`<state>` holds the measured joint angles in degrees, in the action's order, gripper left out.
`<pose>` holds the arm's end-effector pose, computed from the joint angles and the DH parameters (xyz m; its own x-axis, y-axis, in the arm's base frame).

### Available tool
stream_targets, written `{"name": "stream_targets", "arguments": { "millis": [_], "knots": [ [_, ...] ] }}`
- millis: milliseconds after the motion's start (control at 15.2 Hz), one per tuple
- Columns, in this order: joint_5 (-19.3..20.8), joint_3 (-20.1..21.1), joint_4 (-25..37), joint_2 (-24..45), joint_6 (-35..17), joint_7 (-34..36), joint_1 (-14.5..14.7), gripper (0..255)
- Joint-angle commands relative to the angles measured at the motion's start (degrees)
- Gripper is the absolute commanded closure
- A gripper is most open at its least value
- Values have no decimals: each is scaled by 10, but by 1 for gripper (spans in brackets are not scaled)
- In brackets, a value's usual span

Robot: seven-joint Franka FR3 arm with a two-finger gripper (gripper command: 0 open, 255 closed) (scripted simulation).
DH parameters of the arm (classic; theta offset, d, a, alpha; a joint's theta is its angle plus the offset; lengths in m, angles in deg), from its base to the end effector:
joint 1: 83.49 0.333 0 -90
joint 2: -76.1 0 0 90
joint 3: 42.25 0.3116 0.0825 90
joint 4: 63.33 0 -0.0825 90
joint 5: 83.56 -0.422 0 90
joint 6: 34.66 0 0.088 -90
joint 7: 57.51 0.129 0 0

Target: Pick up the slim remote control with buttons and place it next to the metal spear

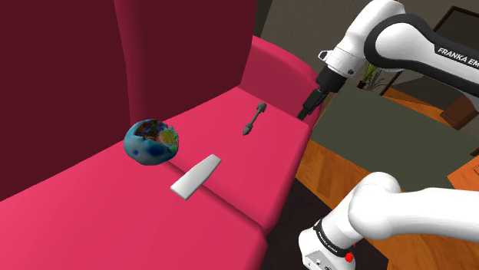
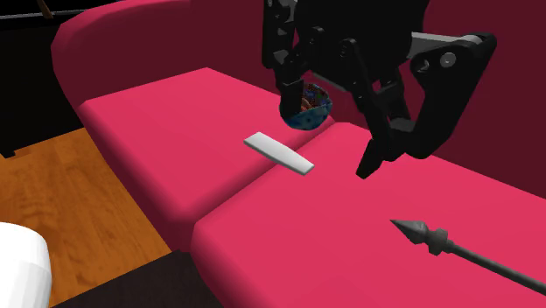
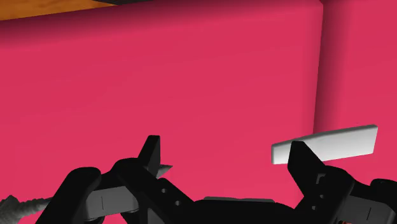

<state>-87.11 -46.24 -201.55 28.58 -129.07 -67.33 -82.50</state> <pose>0.3450 -0.0143 0.5585 0.9879 0.1322 0.0814 0.1401 -0.9850 -0.1006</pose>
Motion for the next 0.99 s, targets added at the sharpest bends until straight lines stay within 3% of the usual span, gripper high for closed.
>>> {"name": "stream_targets", "arguments": {
  "millis": [0,462,924],
  "knots": [
    [0,0,0,0,0,0,0,0],
    [-80,133,-79,-23,-63,240,-24,0],
    [-157,278,-90,38,-144,480,-51,0]
  ]
}}
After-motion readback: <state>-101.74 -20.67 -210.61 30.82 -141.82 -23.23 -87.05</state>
